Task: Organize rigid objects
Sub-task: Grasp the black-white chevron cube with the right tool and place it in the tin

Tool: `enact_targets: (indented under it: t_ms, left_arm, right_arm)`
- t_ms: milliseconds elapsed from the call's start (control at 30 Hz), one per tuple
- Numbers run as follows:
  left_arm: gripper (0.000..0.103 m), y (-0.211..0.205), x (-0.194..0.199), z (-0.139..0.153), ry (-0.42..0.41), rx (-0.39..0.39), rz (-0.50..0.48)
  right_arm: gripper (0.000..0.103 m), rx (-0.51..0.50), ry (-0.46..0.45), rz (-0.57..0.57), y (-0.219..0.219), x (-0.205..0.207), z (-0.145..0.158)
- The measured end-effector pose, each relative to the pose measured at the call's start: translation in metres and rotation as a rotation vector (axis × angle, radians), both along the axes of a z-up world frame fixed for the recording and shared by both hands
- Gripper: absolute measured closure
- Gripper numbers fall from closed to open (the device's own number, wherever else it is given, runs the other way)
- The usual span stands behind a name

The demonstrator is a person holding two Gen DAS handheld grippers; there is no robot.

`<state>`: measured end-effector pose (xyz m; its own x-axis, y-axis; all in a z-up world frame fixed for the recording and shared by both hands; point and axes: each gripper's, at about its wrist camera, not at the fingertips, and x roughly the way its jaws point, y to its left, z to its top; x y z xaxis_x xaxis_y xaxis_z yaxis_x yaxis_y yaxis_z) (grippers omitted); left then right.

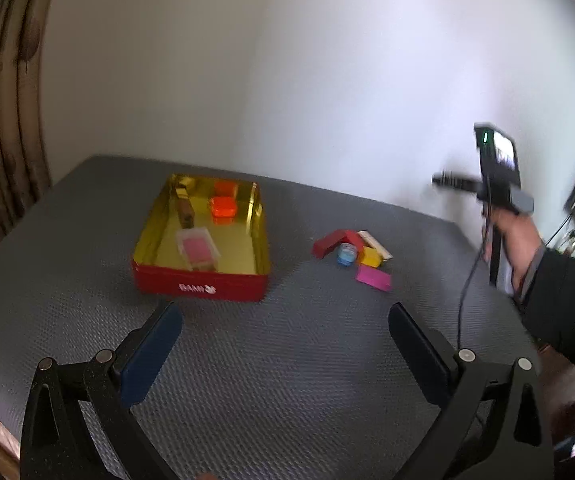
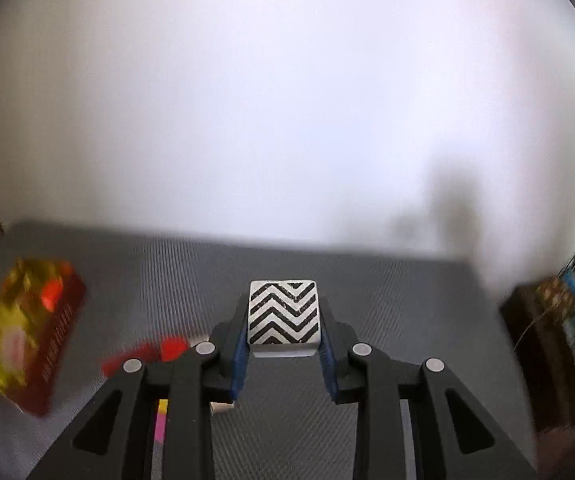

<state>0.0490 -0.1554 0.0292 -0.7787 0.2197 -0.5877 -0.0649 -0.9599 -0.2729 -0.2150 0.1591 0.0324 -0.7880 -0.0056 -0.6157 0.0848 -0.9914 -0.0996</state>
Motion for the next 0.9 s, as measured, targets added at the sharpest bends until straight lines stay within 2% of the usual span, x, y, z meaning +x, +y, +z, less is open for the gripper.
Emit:
enact_targets:
  t_ms: [100,267,467,700,900]
  left_arm:
    - [0.001,-0.001,0.013,0.015,0.056,-0.007,0.009]
    - [0.001,-0.004,0.018,0.028,0.09,-0.021,0.036]
    - [0.001,-0.006,0.024,0.042,0.15,-0.057,0.05]
    - [0.001,-0.024,0.029,0.041,0.171,-0.077,0.104]
    - [0.001,-0.048,0.03,0.038,0.161,-0.052,0.154]
  right_arm:
    - [0.074,0.014,0.079,0.008,-0.012,0.004,0.054]
    - [0.074,0.036,0.186,0.023,-0.045,0.02,0.126]
    - [0.073,0.051,0.268,0.063,-0.082,0.048,0.179]
    - [0.074,0.038,0.298,0.119,-0.125,0.063,0.193]
    - [0.073,0.015,0.261,0.178,-0.168,0.058,0.172]
